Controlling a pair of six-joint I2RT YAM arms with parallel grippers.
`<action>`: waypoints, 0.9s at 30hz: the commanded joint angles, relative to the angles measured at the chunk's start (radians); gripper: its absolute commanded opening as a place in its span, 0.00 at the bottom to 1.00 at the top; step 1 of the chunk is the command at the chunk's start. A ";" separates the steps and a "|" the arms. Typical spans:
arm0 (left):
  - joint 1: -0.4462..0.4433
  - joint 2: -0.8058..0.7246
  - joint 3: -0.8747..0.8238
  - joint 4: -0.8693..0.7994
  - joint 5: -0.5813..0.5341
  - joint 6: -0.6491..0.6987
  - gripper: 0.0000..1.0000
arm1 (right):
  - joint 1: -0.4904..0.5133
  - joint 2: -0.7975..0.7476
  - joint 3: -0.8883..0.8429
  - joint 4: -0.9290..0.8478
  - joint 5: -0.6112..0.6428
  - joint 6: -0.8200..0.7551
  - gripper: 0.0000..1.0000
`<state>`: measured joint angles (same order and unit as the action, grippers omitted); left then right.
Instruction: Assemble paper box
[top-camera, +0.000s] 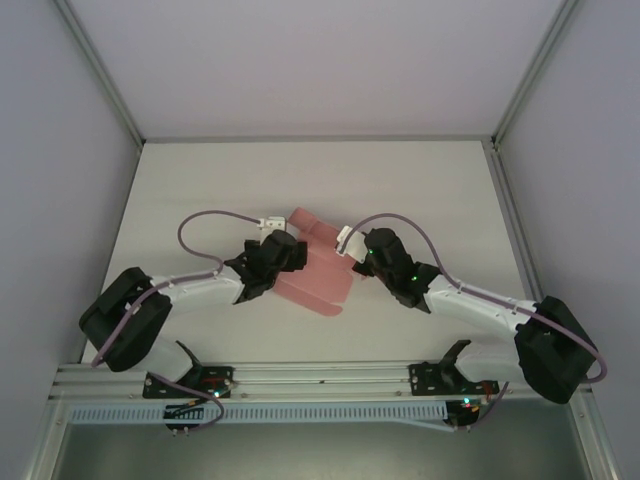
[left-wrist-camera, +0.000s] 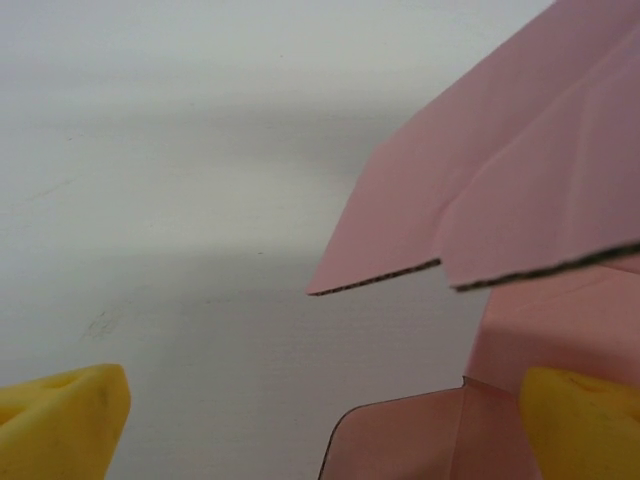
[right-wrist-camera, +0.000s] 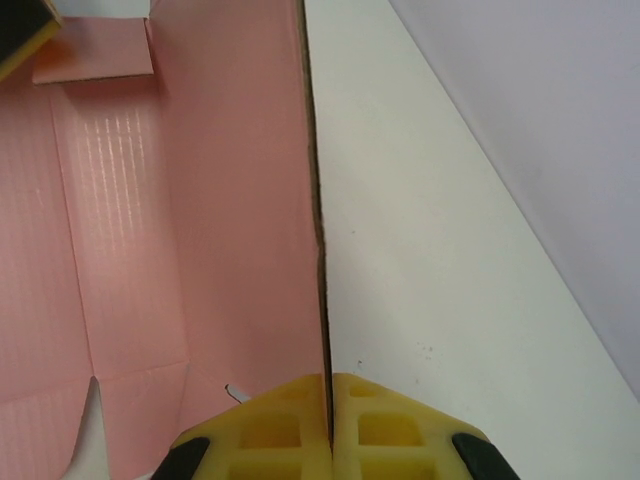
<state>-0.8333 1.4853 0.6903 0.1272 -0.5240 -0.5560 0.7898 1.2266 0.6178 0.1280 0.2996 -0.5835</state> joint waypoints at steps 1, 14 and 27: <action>-0.012 -0.030 0.012 -0.077 -0.039 -0.025 1.00 | 0.011 0.005 0.002 -0.001 0.002 -0.007 0.00; 0.047 -0.384 -0.055 -0.298 0.031 -0.029 1.00 | 0.034 0.125 0.095 0.025 0.253 -0.230 0.00; 0.394 -0.431 -0.082 -0.293 0.239 -0.033 1.00 | 0.144 0.302 0.072 0.290 0.423 -0.489 0.00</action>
<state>-0.4854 1.0325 0.6113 -0.1768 -0.3702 -0.5930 0.9192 1.5108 0.7101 0.3336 0.6701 -1.0286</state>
